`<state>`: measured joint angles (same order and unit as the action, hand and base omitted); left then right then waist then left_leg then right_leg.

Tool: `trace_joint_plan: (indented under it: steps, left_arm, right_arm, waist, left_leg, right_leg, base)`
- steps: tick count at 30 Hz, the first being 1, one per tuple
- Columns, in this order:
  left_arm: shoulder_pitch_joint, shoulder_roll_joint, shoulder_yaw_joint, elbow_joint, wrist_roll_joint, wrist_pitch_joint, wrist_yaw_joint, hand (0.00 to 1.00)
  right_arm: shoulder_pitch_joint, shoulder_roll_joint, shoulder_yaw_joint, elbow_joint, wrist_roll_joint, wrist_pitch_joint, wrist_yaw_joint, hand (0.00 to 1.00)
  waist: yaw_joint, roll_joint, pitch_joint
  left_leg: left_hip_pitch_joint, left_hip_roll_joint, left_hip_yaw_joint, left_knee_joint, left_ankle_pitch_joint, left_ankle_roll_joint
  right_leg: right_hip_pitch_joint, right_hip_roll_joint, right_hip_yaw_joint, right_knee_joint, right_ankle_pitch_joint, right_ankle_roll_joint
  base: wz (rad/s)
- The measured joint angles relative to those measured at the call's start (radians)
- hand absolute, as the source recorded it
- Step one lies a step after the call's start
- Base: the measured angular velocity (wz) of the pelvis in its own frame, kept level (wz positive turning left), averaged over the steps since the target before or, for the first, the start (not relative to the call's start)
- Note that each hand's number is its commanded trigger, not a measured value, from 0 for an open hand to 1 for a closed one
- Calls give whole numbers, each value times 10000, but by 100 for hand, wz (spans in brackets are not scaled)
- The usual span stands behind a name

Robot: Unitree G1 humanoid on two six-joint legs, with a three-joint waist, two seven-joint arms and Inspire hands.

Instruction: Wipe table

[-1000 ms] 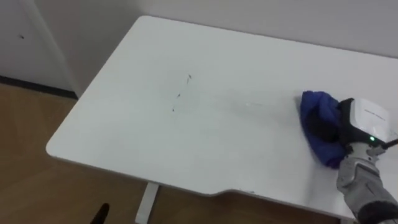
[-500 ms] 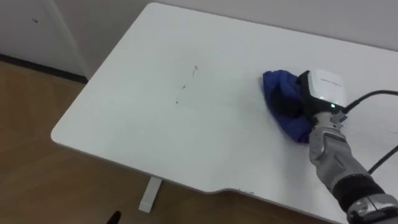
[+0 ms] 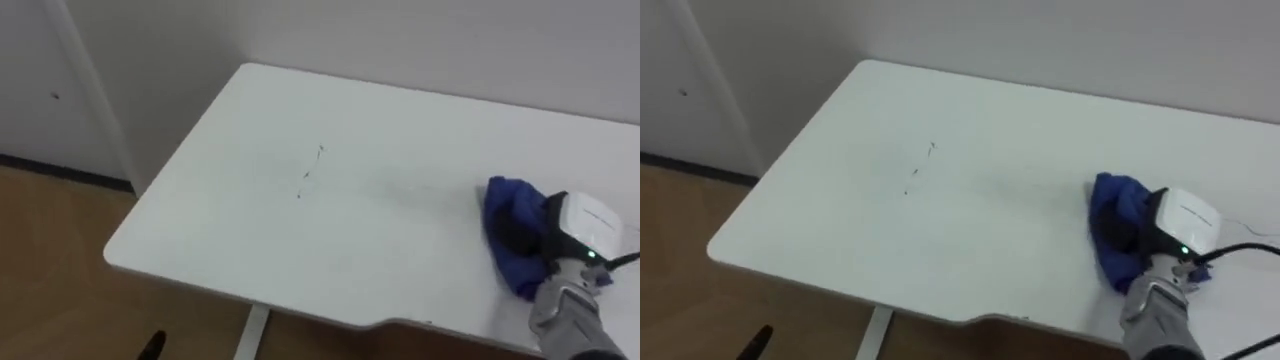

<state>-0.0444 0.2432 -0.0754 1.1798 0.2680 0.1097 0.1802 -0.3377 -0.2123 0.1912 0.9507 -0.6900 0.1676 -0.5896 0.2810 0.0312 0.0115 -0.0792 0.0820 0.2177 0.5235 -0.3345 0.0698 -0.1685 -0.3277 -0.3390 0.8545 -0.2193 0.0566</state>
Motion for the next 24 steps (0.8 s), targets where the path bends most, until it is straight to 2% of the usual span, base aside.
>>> trace_joint_plan:
  steps: [1,2,3,4,5,6,7,8,9,10,11,12,13,14,15,16,17,18,19,21,22,23,24]
  left_arm:
    - [-168,-56,-78,25,-28,-10,20,0]
    - [-546,-118,-347,162,-179,-25,53,0]
    - [-852,-142,-593,160,-199,-23,48,0]
    - [-984,-172,-654,130,-189,-26,42,0]
    - [-1198,-248,-708,64,-222,-32,36,0]
    - [-1367,-226,-934,56,-259,-31,35,0]
    - [-1469,-206,-1069,71,-265,-21,34,0]
    - [-1597,-178,-1185,65,-255,9,21,0]
    - [-1603,-142,-1243,2,-231,110,4,0]
    - [-1604,-130,-1243,-16,-214,164,-1,0]
    - [-1580,-75,-1202,-22,-214,259,-16,0]
    - [-1502,-55,-970,-65,-194,334,-78,0]
    - [-1415,-54,-782,-165,-194,342,-104,0]
    - [-1209,-5,-541,-352,-205,342,-118,0]
    - [-975,13,-285,-413,-178,342,-132,0]
    - [-827,17,-121,-444,-141,339,-139,0]
    - [-437,37,92,-594,-110,318,-142,0]
    - [-77,44,424,-647,-88,242,-142,0]
    - [127,73,602,-721,21,239,-139,0]
    - [514,199,956,-809,93,215,-131,0]
    - [544,213,1002,-808,93,210,-130,0]
    - [555,206,1115,-816,93,164,-135,0]
    - [553,215,1130,-810,94,117,-136,0]
  right_arm:
    - [-261,198,216,-12,-82,71,39,100]
    - [-885,500,714,-15,-127,128,202,100]
    - [-1525,908,1171,-25,-301,146,434,100]
    - [-1776,1051,1382,-29,-457,109,520,100]
    - [-2176,1214,1702,-24,-725,-110,689,100]
    - [-2441,1340,1841,-16,-827,-264,751,100]
    - [-2512,1351,1838,4,-829,-296,755,100]
    - [-2584,1341,1771,162,-742,-358,752,100]
    - [-2532,1330,1654,204,-549,-456,747,100]
    - [-2496,1330,1516,170,-492,-548,741,100]
    - [-2476,1322,1347,245,-330,-727,746,100]
    - [-2301,1247,1174,224,-267,-917,754,100]
    - [-2197,1215,1010,154,-264,-993,757,100]
    - [-1950,1050,885,99,-243,-1167,693,100]
    - [-1582,801,658,7,-271,-1418,657,100]
    - [-1389,657,452,-65,-272,-1463,648,100]
    - [-829,215,82,-277,-312,-1544,528,100]
    - [-95,-353,-328,-299,-329,-1684,213,100]
    - [270,-632,-575,-314,-324,-1736,83,100]
    - [1544,-1654,-1624,-175,-56,-1744,-187,100]
    - [1778,-1868,-1900,-133,13,-1740,-223,100]
    - [2229,-2207,-2355,74,150,-1740,-331,100]
    - [2409,-2389,-2730,318,271,-1688,-353,100]
  waist:
    - [153,-26,16]
    - [385,-85,86]
    - [594,-215,132]
    - [724,-267,146]
    - [925,-282,185]
    - [928,-343,171]
    - [895,-398,187]
    - [788,-525,197]
    - [765,-731,168]
    - [757,-788,179]
    - [764,-817,189]
    - [746,-805,167]
    - [740,-720,176]
    - [649,-658,158]
    - [361,-631,144]
    - [151,-641,138]
    - [-351,-699,92]
    - [-735,-794,-15]
    - [-903,-871,-84]
    - [-1645,-971,-159]
    - [-1701,-977,-190]
    - [-1785,-982,-213]
    - [-1915,-1009,-195]
  left_leg:
    - [-109,119,86,61,13,-50]
    - [-466,312,80,244,43,-155]
    - [-842,329,-213,321,110,-270]
    - [-990,319,-406,329,118,-337]
    - [-1260,261,-1150,339,144,-415]
    - [-1484,268,-1869,324,301,-593]
    - [-1580,278,-2155,298,375,-730]
    - [-1769,293,-2653,317,476,-943]
    - [-1862,340,-2949,340,503,-1181]
    - [-1889,401,-3071,382,483,-1327]
    - [-1895,678,-3175,573,350,-1690]
    - [-1823,1034,-3075,699,261,-2051]
    - [-1738,1290,-3065,664,279,-2247]
    - [-1535,1746,-3012,312,451,-2626]
    - [-1253,2036,-2992,-146,732,-2922]
    - [-1137,2108,-2938,-378,911,-2975]
    - [-958,2196,-2606,-762,1268,-2983]
    - [-793,2274,-2110,-1033,1665,-2830]
    - [-738,2289,-1877,-1135,1893,-2688]
    - [-669,2434,-1284,-1415,2736,-2143]
    - [-654,2467,-1047,-1543,2942,-2040]
    - [-631,2579,-593,-1635,3262,-1983]
    - [-577,2605,-200,-1616,3354,-1976]
  right_leg:
    - [-48,-115,73,-59,-17,29]
    - [-121,-338,207,-357,-70,114]
    - [-143,-514,440,-1067,-74,180]
    - [-113,-564,483,-1532,-56,242]
    - [78,-489,560,-2656,-3,323]
    - [409,-367,504,-3672,196,480]
    - [604,-362,379,-4150,356,557]
    - [912,-370,296,-4906,705,564]
    - [989,-338,250,-5271,996,578]
    - [978,-296,198,-5331,1110,594]
    - [864,-88,-1,-5245,1404,527]
    - [792,70,-197,-4795,1152,1182]
    - [763,293,-210,-4532,886,1219]
    - [617,629,-282,-4098,435,1052]
    - [524,827,-361,-3722,89,829]
    - [471,865,-366,-3518,-88,755]
    - [439,817,-445,-3157,-457,668]
    - [498,786,-509,-3012,-707,580]
    - [538,770,-548,-2990,-777,532]
    - [996,880,-1052,-3227,-907,320]
    - [1032,902,-1150,-3269,-942,268]
    - [1074,1029,-1193,-3355,-982,165]
    - [1112,1142,-1198,-3377,-1039,37]
  base:
    - [-63]
    - [-50]
    - [-42]
    - [-24]
    - [19]
    - [50]
    - [104]
    - [111]
    - [101]
    - [62]
    - [34]
    - [19]
    - [-4]
    - [-13]
    - [-9]
    - [17]
    - [33]
    - [34]
    - [33]
    - [47]
    - [41]
    - [16]
    - [7]
